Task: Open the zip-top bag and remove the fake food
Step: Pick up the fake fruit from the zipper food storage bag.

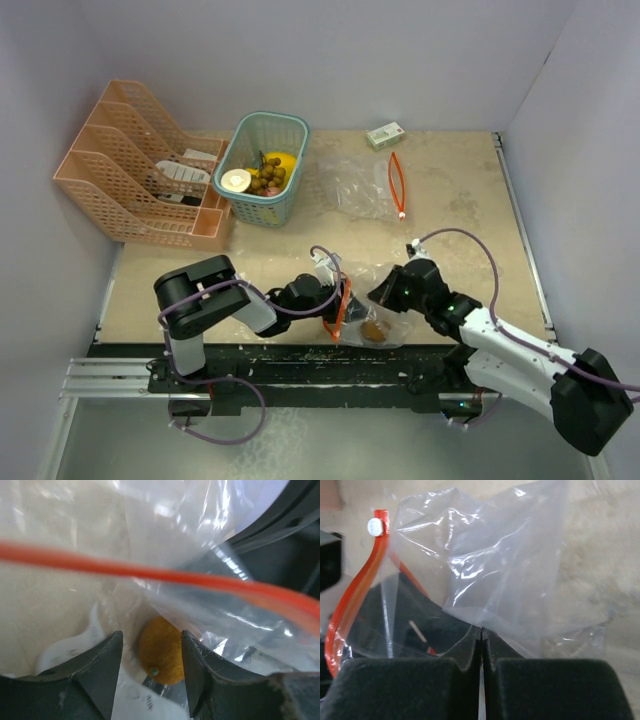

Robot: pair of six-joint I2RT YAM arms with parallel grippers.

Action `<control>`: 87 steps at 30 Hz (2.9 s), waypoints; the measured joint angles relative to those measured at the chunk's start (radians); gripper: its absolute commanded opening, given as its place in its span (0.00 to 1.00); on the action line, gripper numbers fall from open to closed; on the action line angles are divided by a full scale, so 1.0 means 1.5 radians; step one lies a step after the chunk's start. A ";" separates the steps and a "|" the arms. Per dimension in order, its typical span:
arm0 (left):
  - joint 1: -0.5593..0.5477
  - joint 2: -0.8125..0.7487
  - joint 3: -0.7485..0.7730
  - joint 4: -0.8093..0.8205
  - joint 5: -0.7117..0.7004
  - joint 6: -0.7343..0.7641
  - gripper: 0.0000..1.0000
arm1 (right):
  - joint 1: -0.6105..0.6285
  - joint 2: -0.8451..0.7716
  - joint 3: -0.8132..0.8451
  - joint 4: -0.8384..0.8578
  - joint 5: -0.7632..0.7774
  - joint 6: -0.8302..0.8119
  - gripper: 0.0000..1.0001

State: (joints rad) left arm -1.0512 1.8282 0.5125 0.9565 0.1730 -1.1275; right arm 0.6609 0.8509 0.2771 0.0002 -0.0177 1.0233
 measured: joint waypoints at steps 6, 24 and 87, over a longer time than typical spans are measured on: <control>0.002 0.004 -0.007 0.010 -0.004 -0.007 0.46 | 0.000 0.052 0.107 0.003 0.012 -0.049 0.75; 0.036 0.023 -0.003 0.020 -0.013 -0.026 0.48 | 0.001 -0.229 0.119 -0.282 0.126 -0.042 0.76; -0.064 -0.087 -0.069 -0.066 0.041 0.148 0.22 | 0.004 -0.036 -0.046 0.023 -0.066 -0.035 0.08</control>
State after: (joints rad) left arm -1.1465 1.6970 0.4091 0.8581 0.2344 -0.9051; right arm 0.6670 0.7975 0.2081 0.0353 -0.1173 0.9710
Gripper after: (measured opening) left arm 0.484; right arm 0.128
